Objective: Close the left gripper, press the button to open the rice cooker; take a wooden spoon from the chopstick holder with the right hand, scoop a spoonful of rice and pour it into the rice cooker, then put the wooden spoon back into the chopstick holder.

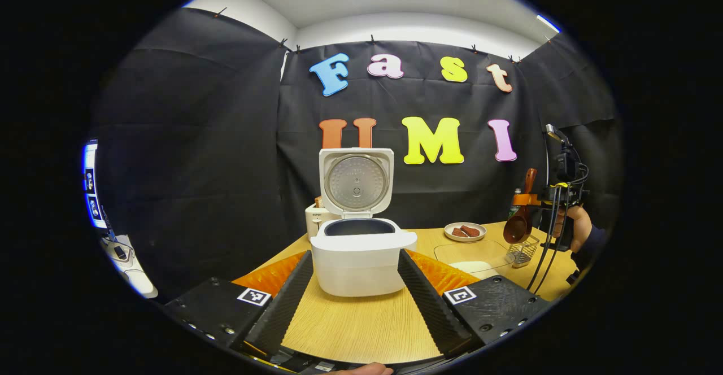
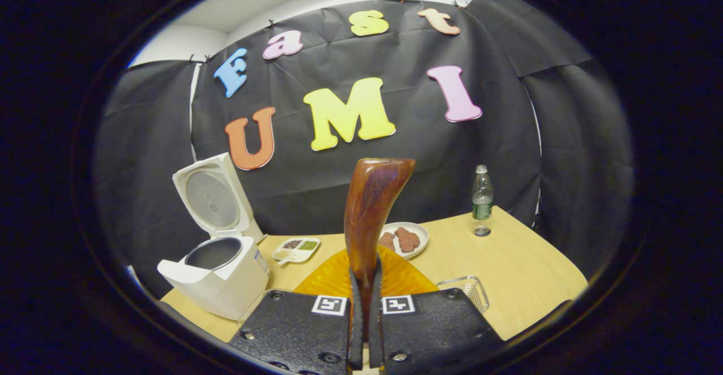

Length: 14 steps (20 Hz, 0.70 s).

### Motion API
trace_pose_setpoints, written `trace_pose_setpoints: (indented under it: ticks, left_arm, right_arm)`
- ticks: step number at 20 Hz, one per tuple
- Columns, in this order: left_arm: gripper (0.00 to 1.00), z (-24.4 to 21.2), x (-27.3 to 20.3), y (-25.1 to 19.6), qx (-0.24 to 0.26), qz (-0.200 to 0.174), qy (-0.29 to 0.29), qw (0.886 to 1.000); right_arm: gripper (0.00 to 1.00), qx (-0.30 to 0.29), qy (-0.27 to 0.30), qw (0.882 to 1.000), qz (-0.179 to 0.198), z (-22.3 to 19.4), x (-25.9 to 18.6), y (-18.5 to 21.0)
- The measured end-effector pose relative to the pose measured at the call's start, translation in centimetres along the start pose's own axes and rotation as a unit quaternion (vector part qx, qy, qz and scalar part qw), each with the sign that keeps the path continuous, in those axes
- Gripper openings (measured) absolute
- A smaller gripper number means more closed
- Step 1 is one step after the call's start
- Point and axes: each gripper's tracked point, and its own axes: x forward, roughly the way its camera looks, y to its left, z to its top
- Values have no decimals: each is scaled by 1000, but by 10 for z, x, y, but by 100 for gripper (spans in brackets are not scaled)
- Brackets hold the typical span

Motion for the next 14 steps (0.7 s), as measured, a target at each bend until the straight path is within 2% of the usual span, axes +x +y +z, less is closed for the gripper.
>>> trace_pose_setpoints:
  ticks: [8,11,14]
  left_arm:
    - [96,-3,-2,2,-5,-5,1,1000]
    - [96,-6,-2,8,-4,-1,5,1000]
    - [96,-4,0,20,1,16,3,1000]
  right_arm:
    - [10,-57,-7,997,-50,-58,26,50]
    - [10,-86,-25,991,-95,-72,39,45]
    - [10,-99,-11,989,-112,-96,53,44]
